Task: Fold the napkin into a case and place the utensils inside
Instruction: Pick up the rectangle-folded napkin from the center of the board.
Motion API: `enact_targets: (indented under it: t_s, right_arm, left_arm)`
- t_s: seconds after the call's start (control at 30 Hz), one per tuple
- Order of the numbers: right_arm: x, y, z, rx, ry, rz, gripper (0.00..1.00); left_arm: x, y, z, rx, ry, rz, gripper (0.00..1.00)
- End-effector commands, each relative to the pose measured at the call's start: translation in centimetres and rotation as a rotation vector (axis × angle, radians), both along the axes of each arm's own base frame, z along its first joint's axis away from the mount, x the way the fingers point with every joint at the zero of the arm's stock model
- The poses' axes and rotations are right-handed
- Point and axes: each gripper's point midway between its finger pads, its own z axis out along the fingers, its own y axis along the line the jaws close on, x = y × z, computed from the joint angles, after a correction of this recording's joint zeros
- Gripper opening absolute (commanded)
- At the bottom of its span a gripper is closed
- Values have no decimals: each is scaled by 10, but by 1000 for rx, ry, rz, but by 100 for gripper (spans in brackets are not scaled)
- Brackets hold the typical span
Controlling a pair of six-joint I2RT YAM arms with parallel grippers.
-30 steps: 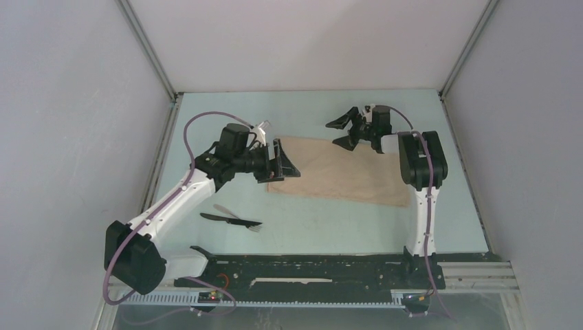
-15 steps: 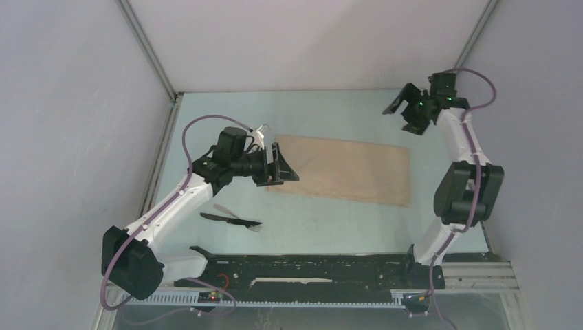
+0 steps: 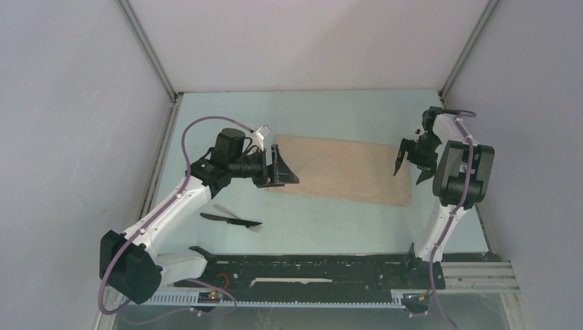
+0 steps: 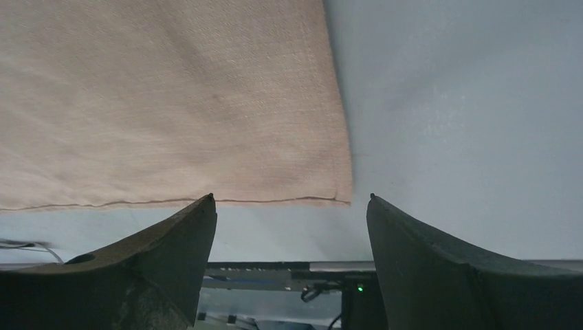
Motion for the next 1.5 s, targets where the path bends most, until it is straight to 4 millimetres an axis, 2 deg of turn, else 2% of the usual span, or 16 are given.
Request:
enact_targets:
  t_s: [0.0, 0.13, 0.33, 0.77, 0.93, 1.23, 1.37, 1.47]
  right_arm:
    - [0, -13, 9, -48, 15, 50, 88]
    - [0, -15, -4, -51, 60, 55, 89]
    - [14, -8, -10, -22, 42, 64, 90]
    - [7, 0, -51, -50, 100, 89, 89]
    - [6, 6, -65, -78, 92, 96, 84]
    - [11, 6, -68, -189, 48, 111, 57]
    - [15, 7, -68, -198, 16, 108, 35]
    - [14, 8, -67, -196, 3, 121, 13]
  left_arm:
    - [-4, -1, 7, -30, -33, -33, 86]
    - [-4, -2, 7, -32, -26, -41, 86]
    - [-3, -2, 5, -31, -20, -40, 86]
    - [-1, -1, 7, -39, -12, -35, 86]
    - [0, 0, 9, -44, -13, -31, 86]
    - [2, 0, 15, -54, -16, -24, 86]
    - [1, 2, 15, -53, -17, -18, 86]
    - [2, 4, 12, -43, -13, -8, 86]
